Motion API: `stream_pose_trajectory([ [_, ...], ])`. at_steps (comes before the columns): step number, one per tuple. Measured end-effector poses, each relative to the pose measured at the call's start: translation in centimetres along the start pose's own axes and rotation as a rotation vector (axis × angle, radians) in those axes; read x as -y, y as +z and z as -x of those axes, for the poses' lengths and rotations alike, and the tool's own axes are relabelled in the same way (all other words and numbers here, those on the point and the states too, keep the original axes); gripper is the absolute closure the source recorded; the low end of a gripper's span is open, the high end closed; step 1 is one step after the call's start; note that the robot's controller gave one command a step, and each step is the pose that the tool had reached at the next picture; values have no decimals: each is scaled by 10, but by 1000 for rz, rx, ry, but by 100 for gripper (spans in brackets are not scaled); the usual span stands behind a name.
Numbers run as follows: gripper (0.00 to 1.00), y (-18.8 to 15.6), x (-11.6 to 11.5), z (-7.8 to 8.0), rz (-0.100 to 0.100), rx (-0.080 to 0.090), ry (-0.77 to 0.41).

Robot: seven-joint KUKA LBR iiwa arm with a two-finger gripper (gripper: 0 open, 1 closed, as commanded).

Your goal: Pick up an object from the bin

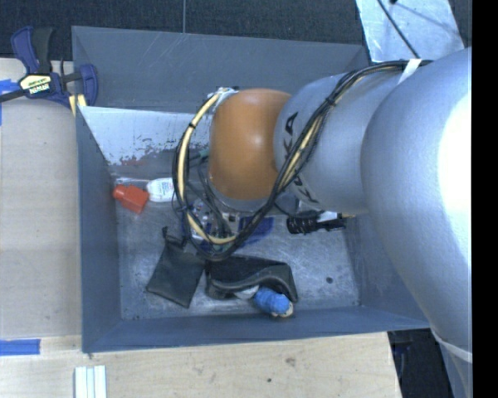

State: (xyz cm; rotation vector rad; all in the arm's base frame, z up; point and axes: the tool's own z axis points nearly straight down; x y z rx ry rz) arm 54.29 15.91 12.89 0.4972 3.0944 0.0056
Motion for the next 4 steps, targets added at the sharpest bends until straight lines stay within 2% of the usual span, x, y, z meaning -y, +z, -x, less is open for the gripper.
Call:
stream_pose_trajectory([
  [1, 100, -145, 1, -25, 2, 2, 49],
  [2, 100, -16, 16, -54, -7, -12, -181],
  [3, 0, -20, 16, -53, -3, -5, -178],
  [4, 0, 59, 33, -2, 1, -3, -285],
])
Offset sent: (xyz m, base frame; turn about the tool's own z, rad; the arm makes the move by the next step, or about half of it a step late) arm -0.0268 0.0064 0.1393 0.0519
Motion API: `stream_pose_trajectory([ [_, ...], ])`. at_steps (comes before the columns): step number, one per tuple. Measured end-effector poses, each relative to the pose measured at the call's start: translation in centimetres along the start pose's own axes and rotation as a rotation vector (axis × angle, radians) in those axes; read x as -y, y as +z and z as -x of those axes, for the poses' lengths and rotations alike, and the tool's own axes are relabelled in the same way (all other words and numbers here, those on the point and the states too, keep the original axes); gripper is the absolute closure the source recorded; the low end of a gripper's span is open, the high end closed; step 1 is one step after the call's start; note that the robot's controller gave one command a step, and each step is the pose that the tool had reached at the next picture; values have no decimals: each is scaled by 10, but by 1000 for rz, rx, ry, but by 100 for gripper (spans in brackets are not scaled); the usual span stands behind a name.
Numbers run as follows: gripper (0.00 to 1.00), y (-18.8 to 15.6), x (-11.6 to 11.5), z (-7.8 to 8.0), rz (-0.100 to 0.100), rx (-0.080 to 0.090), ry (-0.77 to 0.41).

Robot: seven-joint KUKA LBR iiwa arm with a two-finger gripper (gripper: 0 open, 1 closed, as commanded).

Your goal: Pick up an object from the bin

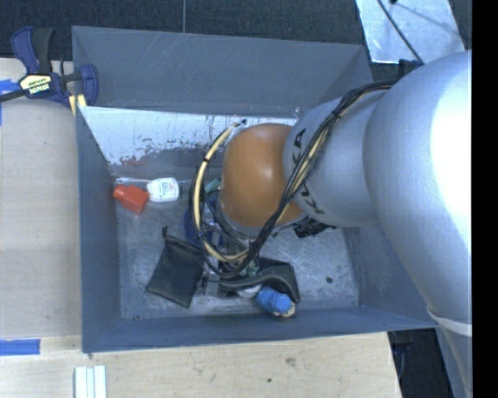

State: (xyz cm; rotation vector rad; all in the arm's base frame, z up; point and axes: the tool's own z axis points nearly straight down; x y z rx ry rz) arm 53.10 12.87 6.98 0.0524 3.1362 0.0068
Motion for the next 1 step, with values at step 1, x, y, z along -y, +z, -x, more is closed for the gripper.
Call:
stream_pose_trajectory([
  [1, 100, -5, -1, 3, 3, 14, 2],
])
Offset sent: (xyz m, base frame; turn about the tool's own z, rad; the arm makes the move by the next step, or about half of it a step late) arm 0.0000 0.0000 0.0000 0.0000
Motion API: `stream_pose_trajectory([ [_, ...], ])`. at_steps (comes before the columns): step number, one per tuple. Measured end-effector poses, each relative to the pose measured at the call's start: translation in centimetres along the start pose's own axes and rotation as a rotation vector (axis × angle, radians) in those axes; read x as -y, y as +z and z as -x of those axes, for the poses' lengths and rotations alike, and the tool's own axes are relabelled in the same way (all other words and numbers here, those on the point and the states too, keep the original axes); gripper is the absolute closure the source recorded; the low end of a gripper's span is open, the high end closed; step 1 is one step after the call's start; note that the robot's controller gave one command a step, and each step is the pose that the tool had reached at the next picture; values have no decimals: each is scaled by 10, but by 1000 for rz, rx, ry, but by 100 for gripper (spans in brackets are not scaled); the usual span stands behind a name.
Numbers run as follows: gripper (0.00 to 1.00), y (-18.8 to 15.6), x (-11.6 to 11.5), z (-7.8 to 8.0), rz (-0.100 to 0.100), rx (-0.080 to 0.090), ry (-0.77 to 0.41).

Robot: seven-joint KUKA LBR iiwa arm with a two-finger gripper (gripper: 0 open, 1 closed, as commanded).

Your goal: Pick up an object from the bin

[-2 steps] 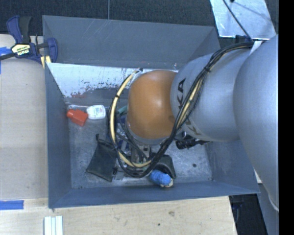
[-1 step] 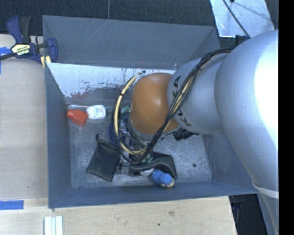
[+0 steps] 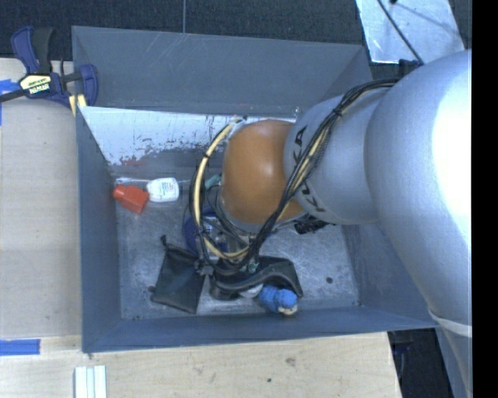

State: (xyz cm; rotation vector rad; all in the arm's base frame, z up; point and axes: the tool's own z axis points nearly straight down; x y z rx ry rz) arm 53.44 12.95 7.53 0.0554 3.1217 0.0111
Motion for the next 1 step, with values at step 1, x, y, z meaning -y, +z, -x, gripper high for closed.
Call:
stream_pose_trajectory([
  [1, 100, -136, 21, 61, -5, -6, 9],
])
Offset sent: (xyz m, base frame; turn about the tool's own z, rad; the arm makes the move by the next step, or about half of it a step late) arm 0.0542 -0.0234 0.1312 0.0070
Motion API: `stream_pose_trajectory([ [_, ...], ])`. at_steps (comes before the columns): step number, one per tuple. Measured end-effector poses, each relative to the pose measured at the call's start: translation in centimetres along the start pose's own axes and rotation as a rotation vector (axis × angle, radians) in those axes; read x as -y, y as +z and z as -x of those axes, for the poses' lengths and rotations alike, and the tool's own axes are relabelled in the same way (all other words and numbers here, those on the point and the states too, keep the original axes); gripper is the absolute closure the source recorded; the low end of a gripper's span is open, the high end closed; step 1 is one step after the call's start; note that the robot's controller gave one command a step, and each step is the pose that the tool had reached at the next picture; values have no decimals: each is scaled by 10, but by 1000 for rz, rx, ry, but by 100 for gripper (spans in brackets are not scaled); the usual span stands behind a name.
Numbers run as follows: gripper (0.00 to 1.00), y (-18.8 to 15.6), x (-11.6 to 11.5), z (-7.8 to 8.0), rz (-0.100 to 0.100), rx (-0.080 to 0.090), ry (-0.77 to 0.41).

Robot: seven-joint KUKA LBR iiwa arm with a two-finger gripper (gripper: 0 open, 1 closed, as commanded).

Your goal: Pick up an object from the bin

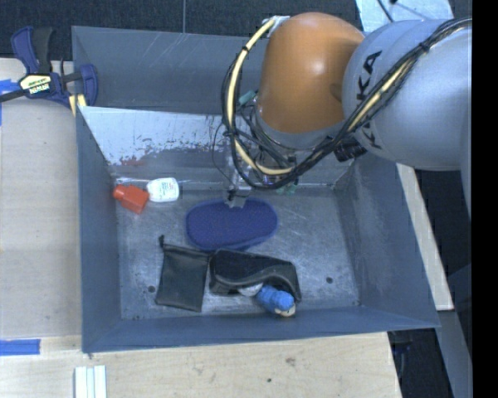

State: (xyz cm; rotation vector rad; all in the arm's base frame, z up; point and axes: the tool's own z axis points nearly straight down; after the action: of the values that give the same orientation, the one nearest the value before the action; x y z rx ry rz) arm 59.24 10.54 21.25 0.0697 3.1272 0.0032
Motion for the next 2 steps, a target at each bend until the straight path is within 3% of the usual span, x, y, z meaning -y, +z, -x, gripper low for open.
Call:
stream_pose_trajectory([
  [1, 100, 107, -74, -60, 1, -18, -270],
  [2, 0, 104, -71, -57, 0, -11, -264],
])
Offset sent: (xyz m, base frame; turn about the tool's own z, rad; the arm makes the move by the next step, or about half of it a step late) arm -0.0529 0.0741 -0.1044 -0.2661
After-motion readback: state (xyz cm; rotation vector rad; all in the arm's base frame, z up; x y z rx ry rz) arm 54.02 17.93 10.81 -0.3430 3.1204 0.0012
